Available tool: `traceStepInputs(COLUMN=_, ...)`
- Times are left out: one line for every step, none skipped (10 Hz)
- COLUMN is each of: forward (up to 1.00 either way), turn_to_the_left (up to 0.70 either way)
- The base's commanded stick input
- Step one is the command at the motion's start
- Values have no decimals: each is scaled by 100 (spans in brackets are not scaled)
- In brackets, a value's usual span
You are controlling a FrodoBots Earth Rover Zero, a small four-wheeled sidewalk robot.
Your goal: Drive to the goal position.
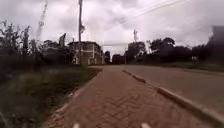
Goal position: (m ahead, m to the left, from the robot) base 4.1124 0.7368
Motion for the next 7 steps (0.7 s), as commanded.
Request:
traceStepInputs(forward=70, turn_to_the_left=0)
traceStepInputs(forward=70, turn_to_the_left=0)
traceStepInputs(forward=70, turn_to_the_left=0)
traceStepInputs(forward=70, turn_to_the_left=0)
traceStepInputs(forward=70, turn_to_the_left=0)
traceStepInputs(forward=70, turn_to_the_left=0)
traceStepInputs(forward=70, turn_to_the_left=0)
